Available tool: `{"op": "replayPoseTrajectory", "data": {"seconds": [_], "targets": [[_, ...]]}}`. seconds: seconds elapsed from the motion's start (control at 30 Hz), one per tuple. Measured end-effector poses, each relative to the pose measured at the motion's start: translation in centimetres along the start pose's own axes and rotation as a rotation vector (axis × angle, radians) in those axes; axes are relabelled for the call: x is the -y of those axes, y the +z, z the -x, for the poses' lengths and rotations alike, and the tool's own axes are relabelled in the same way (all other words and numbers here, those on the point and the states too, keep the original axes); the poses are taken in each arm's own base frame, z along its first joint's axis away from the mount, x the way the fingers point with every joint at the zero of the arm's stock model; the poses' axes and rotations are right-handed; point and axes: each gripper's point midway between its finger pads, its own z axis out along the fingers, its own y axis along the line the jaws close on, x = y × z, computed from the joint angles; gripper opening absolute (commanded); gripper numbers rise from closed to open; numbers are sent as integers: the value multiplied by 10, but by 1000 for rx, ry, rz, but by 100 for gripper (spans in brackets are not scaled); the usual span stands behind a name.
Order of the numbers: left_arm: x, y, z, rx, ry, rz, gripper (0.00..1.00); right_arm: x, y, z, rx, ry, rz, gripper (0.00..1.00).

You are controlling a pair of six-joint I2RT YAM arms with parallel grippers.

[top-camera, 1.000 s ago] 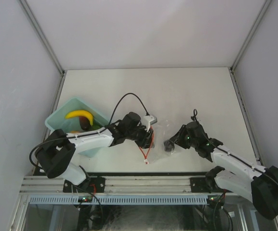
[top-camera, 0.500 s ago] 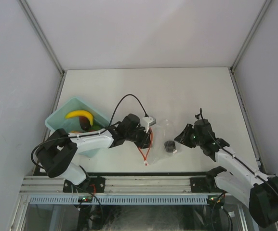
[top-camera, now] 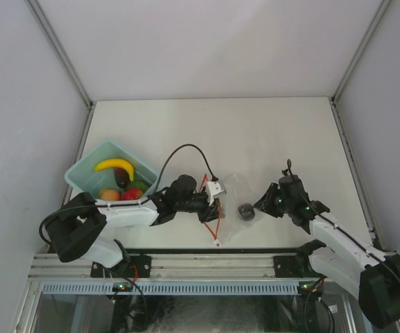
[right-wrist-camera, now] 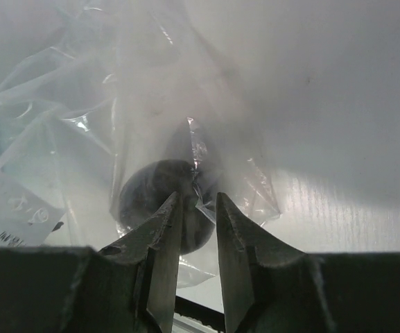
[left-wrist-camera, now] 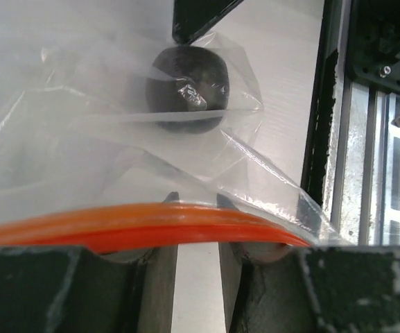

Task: Open the zip-top bag and remove the fake food
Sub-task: Pick up the fake fruit from the zipper food storage bag.

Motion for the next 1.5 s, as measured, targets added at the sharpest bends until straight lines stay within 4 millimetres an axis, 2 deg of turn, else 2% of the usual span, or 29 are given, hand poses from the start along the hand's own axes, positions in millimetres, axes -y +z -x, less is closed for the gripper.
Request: {"op": "replayPoseTrajectory", "data": {"seconds": [0.1,0.23,0.3,0.4,0.5,0.67,0.77,0.9,1.17,1.5], "targets": [[3,6,-2,2,79,-14,34,2,7,-8,-46,0,-11,25],[-1,15,-19,-44,140,-9,38,2,16,-17,-96,-4,-11,24],[-5,19,-27,-70,167,7,44,1,18,-19,-108,-6,-5,23],[-12,23,-35,-98,218,54,60,-3,21,-20,-118,-12,15,23],[-16,27,-29,-66,296,106,69,-5,24,-22,-135,-20,25,23],[-21,30,-20,-9,367,150,71,-8,31,-31,-186,-44,33,23],[-24,35,-20,1,377,152,73,-14,35,-33,-205,-58,48,23],[-24,39,-26,3,378,142,85,-22,39,-32,-209,-78,66,23],[-24,41,-26,40,386,142,94,-37,47,-33,-221,-110,101,22],[-7,47,-17,110,344,63,94,-54,49,-40,-258,-124,176,18]]}}
